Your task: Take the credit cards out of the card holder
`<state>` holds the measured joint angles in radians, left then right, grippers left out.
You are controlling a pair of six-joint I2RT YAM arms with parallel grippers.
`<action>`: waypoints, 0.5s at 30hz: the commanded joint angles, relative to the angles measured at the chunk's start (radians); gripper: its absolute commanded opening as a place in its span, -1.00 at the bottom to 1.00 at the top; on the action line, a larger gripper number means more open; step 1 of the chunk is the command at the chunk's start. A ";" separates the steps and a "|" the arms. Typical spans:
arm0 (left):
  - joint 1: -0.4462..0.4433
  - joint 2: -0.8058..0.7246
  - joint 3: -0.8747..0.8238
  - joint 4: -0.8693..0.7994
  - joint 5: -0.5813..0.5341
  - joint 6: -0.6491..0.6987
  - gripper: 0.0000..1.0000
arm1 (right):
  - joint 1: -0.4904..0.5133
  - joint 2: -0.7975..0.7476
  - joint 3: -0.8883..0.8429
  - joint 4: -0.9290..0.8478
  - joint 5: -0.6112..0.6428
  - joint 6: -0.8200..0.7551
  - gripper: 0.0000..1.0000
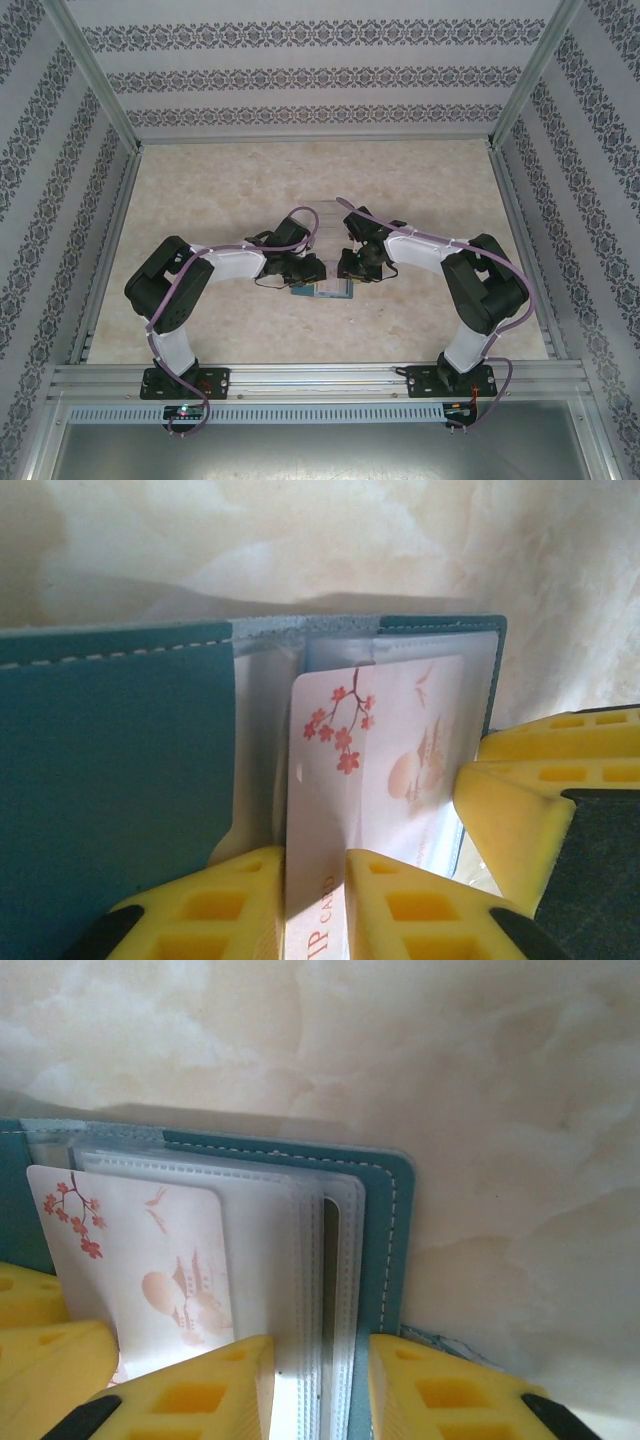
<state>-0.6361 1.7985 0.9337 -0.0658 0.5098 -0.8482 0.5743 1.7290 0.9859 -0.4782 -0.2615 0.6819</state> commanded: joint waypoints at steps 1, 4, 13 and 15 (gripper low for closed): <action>0.013 0.004 -0.007 0.021 0.009 -0.007 -0.62 | 0.012 0.023 -0.021 -0.014 0.026 -0.002 -0.42; 0.013 -0.010 -0.007 -0.005 -0.005 0.006 -0.67 | 0.010 0.023 -0.021 -0.017 0.034 -0.005 -0.42; 0.011 -0.048 -0.036 -0.007 -0.009 0.008 -0.78 | 0.004 0.048 0.016 -0.013 0.041 -0.031 -0.44; 0.012 -0.052 -0.048 0.010 -0.001 -0.001 -0.79 | 0.002 0.060 0.038 -0.016 0.039 -0.040 -0.44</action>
<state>-0.6327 1.7687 0.9146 -0.0624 0.5133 -0.8452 0.5739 1.7409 1.0023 -0.4931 -0.2588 0.6716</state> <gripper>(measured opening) 0.107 0.280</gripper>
